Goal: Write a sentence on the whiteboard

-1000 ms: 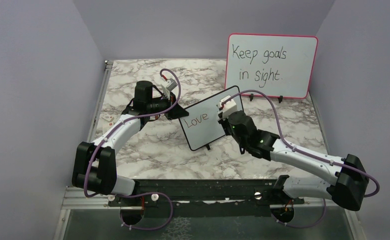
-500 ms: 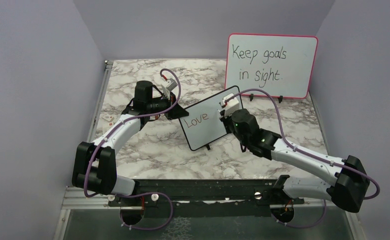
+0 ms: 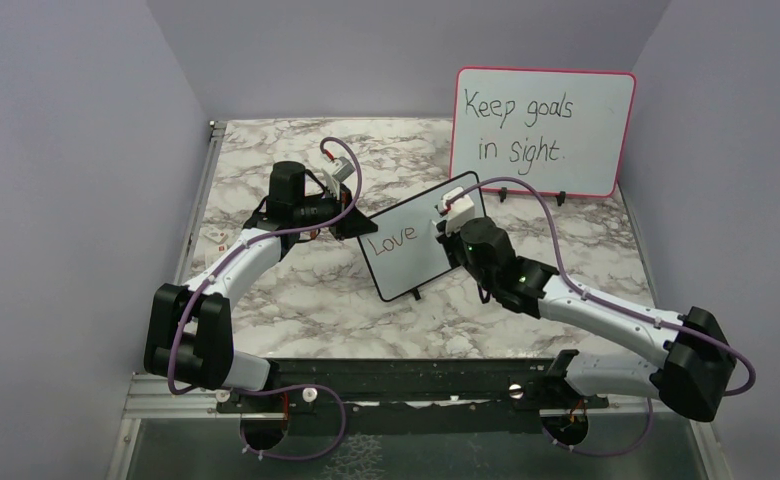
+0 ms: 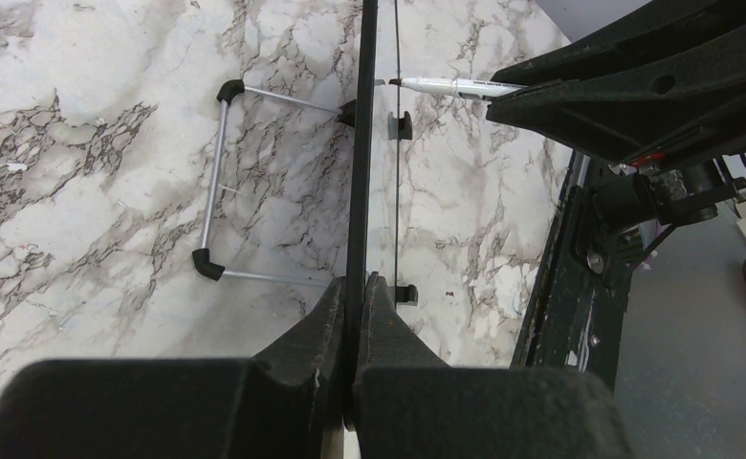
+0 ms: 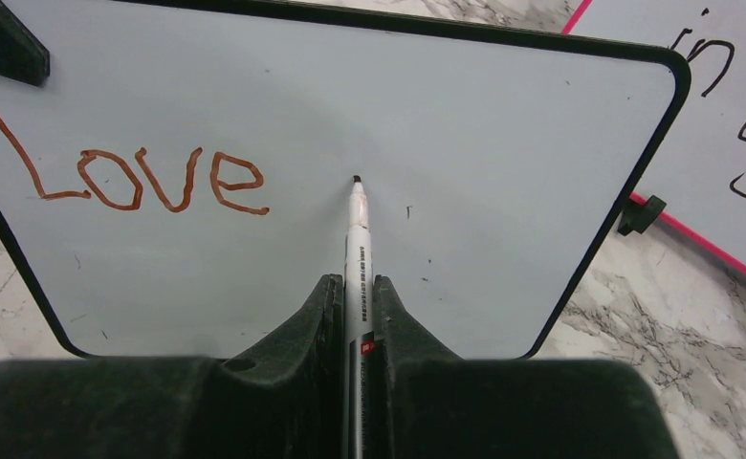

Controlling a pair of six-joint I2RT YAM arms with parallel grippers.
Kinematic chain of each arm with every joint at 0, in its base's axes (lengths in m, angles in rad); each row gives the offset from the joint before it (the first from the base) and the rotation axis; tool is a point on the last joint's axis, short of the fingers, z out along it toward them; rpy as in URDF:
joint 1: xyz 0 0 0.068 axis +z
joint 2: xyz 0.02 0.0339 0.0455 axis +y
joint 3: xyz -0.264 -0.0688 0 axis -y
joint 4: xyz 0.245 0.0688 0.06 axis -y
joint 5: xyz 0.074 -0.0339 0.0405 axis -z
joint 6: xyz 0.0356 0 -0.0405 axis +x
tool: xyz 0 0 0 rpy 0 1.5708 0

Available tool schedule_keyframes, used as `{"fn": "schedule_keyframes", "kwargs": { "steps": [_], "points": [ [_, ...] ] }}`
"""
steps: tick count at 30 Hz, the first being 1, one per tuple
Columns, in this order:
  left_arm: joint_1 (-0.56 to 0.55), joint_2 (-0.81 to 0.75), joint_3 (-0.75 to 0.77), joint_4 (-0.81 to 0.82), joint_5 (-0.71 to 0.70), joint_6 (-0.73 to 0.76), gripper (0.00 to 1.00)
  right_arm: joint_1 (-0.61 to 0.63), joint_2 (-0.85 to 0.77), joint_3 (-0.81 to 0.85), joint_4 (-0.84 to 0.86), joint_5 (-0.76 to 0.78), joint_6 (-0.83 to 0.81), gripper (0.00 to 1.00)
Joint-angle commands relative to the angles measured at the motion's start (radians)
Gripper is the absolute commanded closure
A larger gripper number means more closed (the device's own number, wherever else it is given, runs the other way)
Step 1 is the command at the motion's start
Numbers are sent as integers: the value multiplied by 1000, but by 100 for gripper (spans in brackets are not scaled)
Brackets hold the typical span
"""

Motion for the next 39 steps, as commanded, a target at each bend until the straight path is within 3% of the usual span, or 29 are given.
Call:
{"fn": "schedule_keyframes", "kwargs": {
  "steps": [1,39],
  "points": [
    [-11,45,-22,-111,-152,102,100,-9,13,5,47,-14,-2,99],
    [-11,48,-22,-111,-149,102,100,-11,26,22,56,-74,-14,100]
  ]
}}
